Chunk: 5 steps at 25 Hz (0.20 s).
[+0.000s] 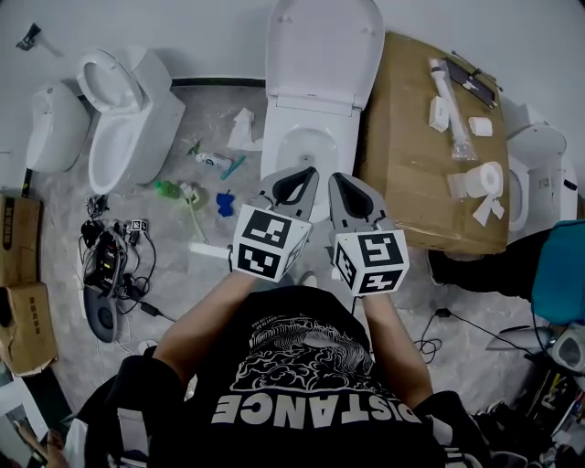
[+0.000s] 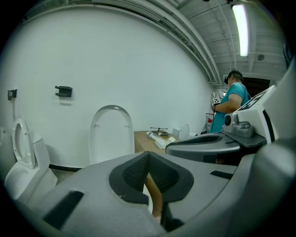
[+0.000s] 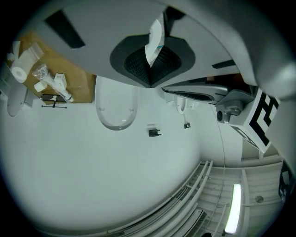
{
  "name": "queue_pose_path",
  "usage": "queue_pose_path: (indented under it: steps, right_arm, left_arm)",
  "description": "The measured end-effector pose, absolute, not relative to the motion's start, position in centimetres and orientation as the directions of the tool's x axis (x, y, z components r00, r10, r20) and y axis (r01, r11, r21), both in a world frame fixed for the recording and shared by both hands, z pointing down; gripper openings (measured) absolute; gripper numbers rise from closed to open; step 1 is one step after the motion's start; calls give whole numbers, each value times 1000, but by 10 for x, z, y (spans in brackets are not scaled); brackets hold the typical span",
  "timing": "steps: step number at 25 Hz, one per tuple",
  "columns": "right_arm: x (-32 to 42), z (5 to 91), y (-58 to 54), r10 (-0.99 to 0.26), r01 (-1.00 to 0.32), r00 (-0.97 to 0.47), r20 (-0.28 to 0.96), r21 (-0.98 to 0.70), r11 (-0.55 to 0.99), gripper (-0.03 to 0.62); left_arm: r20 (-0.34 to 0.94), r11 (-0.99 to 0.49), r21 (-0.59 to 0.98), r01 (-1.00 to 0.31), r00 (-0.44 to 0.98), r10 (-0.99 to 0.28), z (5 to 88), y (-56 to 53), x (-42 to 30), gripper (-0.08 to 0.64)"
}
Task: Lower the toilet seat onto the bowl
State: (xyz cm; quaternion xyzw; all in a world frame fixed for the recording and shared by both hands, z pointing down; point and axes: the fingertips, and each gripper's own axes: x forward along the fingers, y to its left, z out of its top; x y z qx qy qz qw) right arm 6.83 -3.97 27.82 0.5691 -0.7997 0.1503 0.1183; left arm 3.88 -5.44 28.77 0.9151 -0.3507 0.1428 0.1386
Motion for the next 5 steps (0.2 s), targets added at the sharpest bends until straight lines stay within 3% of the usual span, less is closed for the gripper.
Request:
queue_pose_path:
  steps: [5]
  right_arm:
    - [67, 279, -41, -875, -946, -322, 362, -101, 307, 15]
  left_arm:
    - [363, -725, 148, -672, 719, -593, 288, -52, 40, 11]
